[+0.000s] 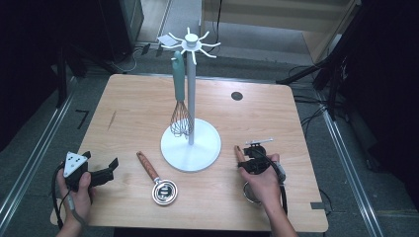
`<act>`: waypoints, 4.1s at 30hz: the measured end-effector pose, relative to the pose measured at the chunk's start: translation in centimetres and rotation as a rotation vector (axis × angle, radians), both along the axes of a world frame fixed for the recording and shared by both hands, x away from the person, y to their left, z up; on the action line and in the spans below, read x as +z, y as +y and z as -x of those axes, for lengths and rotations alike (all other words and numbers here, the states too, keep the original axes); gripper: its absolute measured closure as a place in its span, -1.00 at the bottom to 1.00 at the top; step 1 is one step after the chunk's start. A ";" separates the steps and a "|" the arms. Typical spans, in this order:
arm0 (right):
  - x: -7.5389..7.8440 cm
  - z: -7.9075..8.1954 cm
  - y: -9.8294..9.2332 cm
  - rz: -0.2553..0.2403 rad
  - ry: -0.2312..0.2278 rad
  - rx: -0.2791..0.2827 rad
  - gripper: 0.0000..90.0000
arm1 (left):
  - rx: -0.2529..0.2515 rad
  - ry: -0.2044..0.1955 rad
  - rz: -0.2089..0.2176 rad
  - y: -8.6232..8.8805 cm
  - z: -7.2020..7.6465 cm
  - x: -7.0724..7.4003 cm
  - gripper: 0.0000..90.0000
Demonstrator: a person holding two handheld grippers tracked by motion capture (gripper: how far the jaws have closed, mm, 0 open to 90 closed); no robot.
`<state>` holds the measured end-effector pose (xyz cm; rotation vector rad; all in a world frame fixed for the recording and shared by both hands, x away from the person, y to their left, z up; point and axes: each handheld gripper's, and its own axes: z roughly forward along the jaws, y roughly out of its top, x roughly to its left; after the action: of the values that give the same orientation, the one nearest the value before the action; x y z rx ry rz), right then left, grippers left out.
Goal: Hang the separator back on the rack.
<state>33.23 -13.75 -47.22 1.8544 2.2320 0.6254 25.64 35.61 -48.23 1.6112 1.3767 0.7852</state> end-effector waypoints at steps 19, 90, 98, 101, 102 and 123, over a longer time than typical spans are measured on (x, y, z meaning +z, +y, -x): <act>1.0 0.8 0.3 -0.064 -0.160 0.054 0.56 | 0.001 0.002 0.000 0.0 0.0 0.0 -1.00; 8.9 5.6 2.8 -0.291 -0.677 0.202 0.56 | -0.003 0.004 -0.001 0.0 -0.1 0.0 -1.00; 9.9 6.0 3.4 -0.307 -0.735 0.221 0.56 | -0.001 0.004 0.001 0.0 -0.1 0.0 -1.00; 10.3 6.2 3.6 -0.317 -0.768 0.231 0.56 | -0.001 0.004 0.000 0.0 -0.1 0.0 -1.00; 10.4 6.3 3.7 -0.317 -0.778 0.234 0.56 | 0.000 0.005 -0.001 0.0 -0.1 0.0 -1.00; 13.1 6.8 5.6 -0.320 -0.933 0.248 0.56 | 0.000 0.003 0.001 0.0 -0.1 0.0 -1.00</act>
<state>26.40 -8.15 -34.10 0.9989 1.7538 1.5644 25.72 35.60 -48.24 1.6118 1.3795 0.7820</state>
